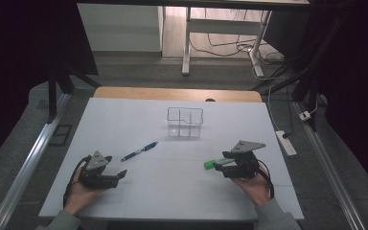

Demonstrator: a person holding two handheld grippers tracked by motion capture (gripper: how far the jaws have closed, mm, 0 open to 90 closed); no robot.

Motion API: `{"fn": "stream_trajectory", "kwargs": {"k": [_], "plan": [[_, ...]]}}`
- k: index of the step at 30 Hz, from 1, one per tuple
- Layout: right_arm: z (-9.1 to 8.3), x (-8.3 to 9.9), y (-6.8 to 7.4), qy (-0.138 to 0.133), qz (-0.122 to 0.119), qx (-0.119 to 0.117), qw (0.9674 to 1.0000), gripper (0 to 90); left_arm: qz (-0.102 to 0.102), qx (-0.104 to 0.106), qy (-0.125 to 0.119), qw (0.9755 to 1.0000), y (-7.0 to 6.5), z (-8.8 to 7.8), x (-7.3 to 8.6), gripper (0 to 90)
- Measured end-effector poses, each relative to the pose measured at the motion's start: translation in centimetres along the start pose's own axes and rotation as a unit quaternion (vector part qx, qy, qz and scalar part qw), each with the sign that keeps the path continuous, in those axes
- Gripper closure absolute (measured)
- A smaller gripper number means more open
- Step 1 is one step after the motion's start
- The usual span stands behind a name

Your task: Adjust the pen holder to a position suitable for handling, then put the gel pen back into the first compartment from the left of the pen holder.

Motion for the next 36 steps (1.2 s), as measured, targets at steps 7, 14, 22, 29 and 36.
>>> {"fn": "stream_trajectory", "kwargs": {"k": [7,14,22,29,36], "plan": [[0.2,0.0,0.6,0.005,-0.018,-0.002,0.9998,37.5,0.015,0.002,0.017,0.9997,-0.2,0.2,-0.2,21.9],[0.3,0.1,0.6,0.006,-0.019,0.0,0.9998,37.4,0.033,0.006,0.033,0.9989,-0.7,-0.1,-1.3,22.9],[0.0,0.1,0.3,0.003,-0.019,0.009,0.9998,37.0,0.052,0.01,0.056,0.997,-1.2,0.2,-3.5,23.0],[-0.4,0.3,0.1,-0.001,-0.012,0.011,0.9999,37.1,0.065,0.013,0.075,0.995,-1.2,0.7,-5.4,23.1],[-0.3,0.2,0.1,0.003,-0.017,0.013,0.9998,37.2,0.083,0.017,0.1,0.9914,-1.2,1.4,-6.6,23.4]]}}
Point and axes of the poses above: each handheld gripper's, and its own axes: z roughly forward along the jaws, x roughly out of its underside, y roughly to its left, the point moved 1 cm from there along z, roughly forward along the jaws, and after that the axes turned 15 degrees about -z, right-handed, at the moved point
